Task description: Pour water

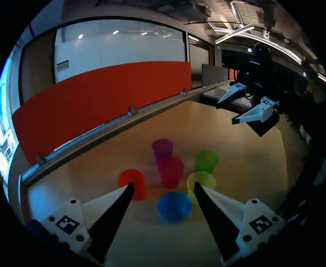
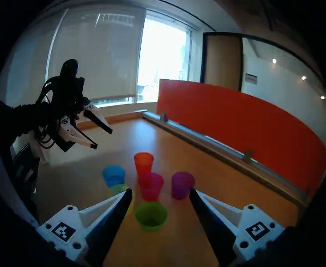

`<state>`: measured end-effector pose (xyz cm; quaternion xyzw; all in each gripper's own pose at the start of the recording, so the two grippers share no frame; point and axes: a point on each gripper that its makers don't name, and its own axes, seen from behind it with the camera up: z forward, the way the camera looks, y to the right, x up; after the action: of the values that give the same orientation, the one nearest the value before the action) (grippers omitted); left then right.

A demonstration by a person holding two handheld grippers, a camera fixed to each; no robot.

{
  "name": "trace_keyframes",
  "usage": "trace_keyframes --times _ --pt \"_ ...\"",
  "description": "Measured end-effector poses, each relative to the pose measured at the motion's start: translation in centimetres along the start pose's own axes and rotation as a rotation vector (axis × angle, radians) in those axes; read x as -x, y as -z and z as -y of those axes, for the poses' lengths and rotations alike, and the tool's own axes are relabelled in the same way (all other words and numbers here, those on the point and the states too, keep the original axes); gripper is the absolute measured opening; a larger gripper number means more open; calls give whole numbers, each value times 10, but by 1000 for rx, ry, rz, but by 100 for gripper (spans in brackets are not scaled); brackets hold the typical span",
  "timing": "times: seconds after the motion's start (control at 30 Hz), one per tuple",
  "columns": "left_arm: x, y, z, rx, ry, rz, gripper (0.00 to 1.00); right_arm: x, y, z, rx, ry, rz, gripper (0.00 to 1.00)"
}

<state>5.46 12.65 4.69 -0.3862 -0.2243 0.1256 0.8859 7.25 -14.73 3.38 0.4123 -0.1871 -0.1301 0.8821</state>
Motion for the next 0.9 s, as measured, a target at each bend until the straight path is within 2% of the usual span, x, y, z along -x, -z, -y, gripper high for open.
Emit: trace_keyframes --times 0.33,0.9 --pt "43 -20 -2 27 -40 100 100 36 -21 1 -25 19 51 100" --pt "84 -40 -15 97 -58 191 100 89 -45 9 -59 39 126 100"
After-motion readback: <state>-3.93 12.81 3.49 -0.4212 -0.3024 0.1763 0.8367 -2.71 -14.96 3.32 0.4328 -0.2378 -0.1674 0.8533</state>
